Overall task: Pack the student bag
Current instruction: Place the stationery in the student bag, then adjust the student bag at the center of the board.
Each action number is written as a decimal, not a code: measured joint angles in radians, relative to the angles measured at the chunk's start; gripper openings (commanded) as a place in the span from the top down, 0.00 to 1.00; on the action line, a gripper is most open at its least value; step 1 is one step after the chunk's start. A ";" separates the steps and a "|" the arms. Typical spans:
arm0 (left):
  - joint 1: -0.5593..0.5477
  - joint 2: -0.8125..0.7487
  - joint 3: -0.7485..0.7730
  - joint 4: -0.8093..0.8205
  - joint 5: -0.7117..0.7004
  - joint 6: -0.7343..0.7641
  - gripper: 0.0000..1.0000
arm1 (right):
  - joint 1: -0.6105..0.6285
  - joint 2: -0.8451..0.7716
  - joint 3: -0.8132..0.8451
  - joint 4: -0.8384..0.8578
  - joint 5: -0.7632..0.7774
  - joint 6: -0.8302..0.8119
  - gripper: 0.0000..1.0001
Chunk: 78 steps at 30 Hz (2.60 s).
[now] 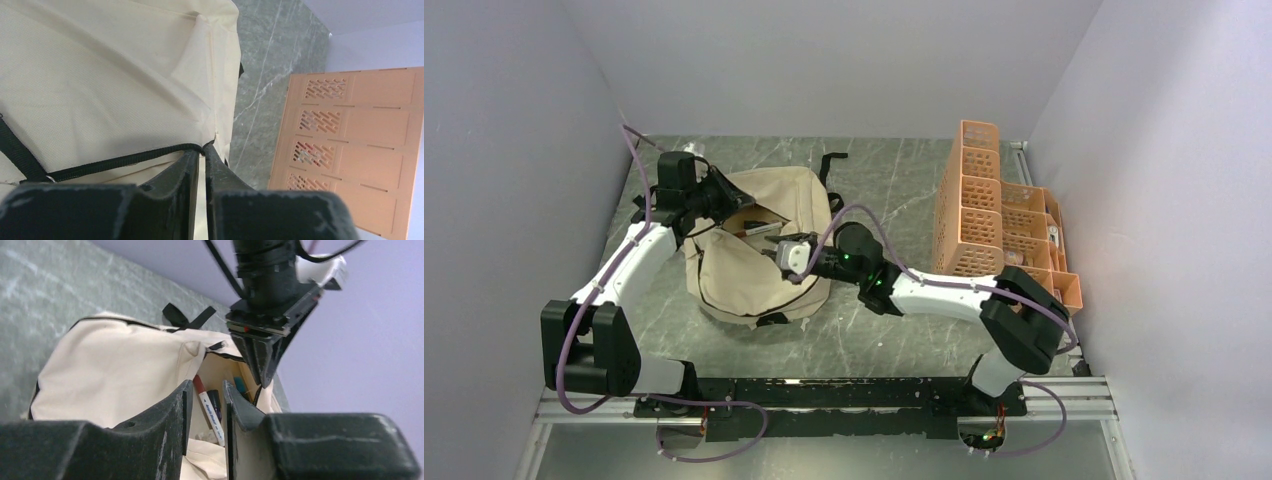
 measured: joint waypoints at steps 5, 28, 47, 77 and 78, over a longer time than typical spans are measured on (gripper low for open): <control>0.000 -0.001 0.035 -0.037 -0.005 0.088 0.48 | -0.001 -0.058 -0.030 0.066 0.103 0.195 0.68; 0.035 -0.233 -0.013 -0.286 -0.370 0.172 0.53 | -0.017 0.204 0.547 -0.442 0.698 0.831 0.62; 0.061 -0.277 -0.315 -0.234 -0.204 0.079 0.87 | -0.259 0.469 0.686 -0.699 0.373 1.168 0.73; 0.063 -0.320 -0.261 -0.377 -0.433 0.040 0.95 | -0.251 0.328 0.551 -0.678 0.517 1.040 0.68; 0.063 -0.326 -0.247 -0.378 -0.443 0.041 0.95 | -0.250 0.329 0.570 -0.660 0.482 1.040 0.69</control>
